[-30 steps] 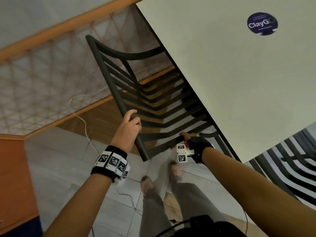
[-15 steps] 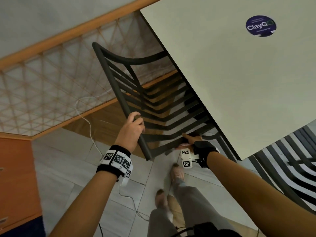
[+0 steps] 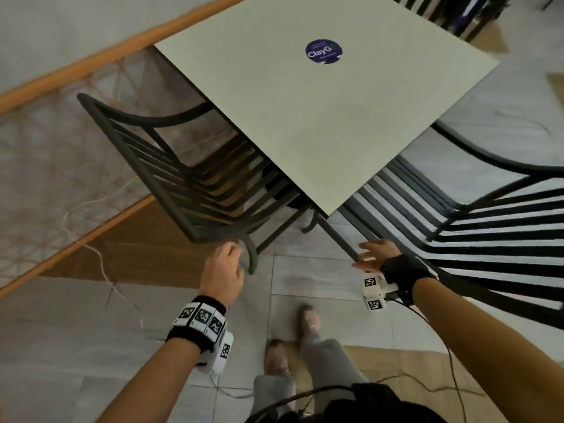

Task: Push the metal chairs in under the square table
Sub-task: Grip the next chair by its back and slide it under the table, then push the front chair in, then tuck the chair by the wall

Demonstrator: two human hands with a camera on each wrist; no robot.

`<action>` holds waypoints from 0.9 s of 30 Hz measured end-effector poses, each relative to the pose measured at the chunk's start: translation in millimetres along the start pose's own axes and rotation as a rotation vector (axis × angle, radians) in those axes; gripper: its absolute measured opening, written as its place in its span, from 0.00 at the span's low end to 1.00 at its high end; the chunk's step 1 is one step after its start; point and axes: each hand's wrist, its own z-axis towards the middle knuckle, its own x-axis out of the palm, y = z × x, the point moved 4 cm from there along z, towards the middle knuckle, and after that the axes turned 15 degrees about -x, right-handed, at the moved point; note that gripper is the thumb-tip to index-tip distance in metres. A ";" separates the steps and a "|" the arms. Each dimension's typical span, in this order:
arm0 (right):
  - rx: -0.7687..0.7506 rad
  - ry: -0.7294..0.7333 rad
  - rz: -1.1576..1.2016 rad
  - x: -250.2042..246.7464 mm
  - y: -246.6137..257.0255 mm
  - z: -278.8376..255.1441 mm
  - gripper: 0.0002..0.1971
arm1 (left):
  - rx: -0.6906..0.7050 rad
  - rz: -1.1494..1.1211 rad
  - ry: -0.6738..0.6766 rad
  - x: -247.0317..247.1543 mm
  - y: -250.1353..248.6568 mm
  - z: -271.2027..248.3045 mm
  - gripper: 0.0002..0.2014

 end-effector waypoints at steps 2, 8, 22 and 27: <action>-0.030 -0.041 -0.002 -43.8 8.0 -5.7 0.21 | 0.031 -0.108 0.059 21.1 -27.5 -15.3 0.15; -0.157 -0.091 0.046 -156.0 46.6 -10.2 0.25 | -0.110 -0.564 0.258 73.0 -123.3 -39.6 0.14; -0.325 0.136 -0.239 -402.0 172.6 35.0 0.04 | -0.875 -1.212 0.463 196.5 -367.8 -79.4 0.11; -0.343 0.161 -0.296 -420.7 201.8 105.9 0.04 | -0.998 -1.150 0.426 226.7 -402.9 -49.0 0.06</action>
